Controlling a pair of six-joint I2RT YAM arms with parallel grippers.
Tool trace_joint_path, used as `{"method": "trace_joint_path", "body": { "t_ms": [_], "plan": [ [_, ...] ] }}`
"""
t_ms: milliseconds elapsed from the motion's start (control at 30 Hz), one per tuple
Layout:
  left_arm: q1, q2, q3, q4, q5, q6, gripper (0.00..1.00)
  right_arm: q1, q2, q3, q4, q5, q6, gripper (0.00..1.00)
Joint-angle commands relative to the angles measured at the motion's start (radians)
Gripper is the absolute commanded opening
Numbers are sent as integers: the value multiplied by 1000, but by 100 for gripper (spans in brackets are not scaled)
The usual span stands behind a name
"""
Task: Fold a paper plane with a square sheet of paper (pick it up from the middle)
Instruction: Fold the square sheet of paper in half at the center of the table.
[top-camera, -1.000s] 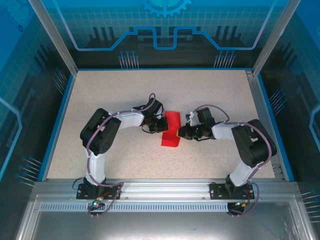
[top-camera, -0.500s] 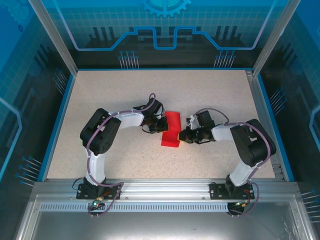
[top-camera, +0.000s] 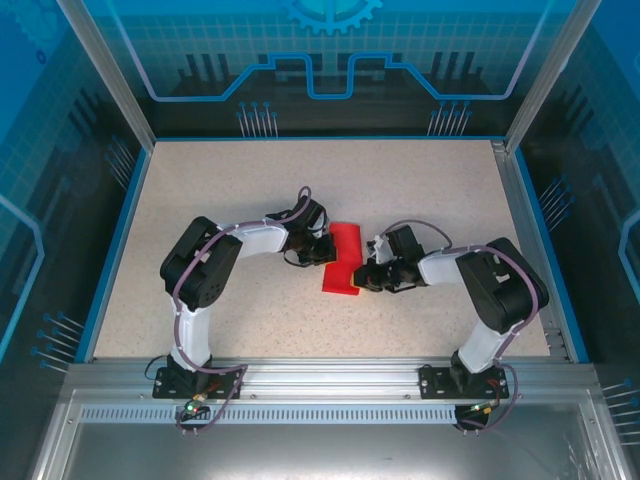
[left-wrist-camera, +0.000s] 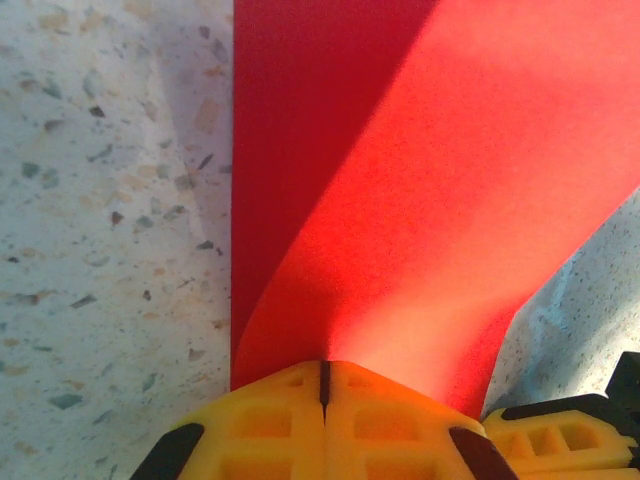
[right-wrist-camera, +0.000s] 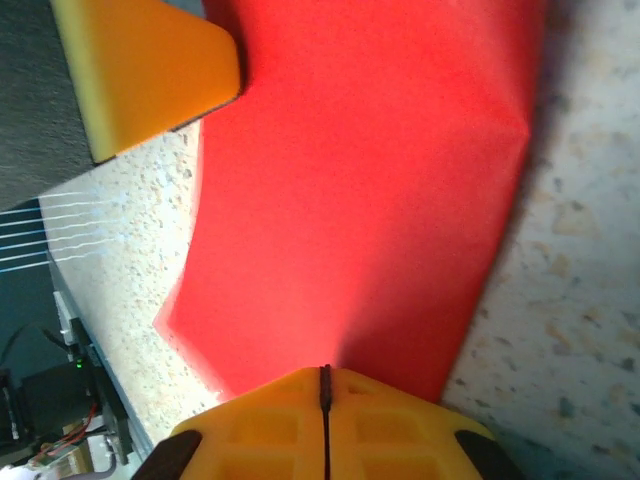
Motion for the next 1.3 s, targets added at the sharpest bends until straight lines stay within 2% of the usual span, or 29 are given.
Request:
{"method": "trace_joint_path", "body": {
  "t_ms": [0,333,767,1033,1267],
  "plan": [
    [-13,57,-32,-90,-59,29,0,9,41,-31,-4,23,-9,7],
    [-12,60,-33,-89,-60,29,0,4,-96,-36,-32,5,-5,7],
    [-12,61,-26,-95,-59,30,0,18,-32,-94,-34,44,-23,7],
    [-14,61,-27,-99,-62,32,0,29,-118,-72,-69,26,-29,7],
    [-12,60,-25,-102,-64,32,0,43,-101,-80,-69,34,-31,7]
  ]
}}
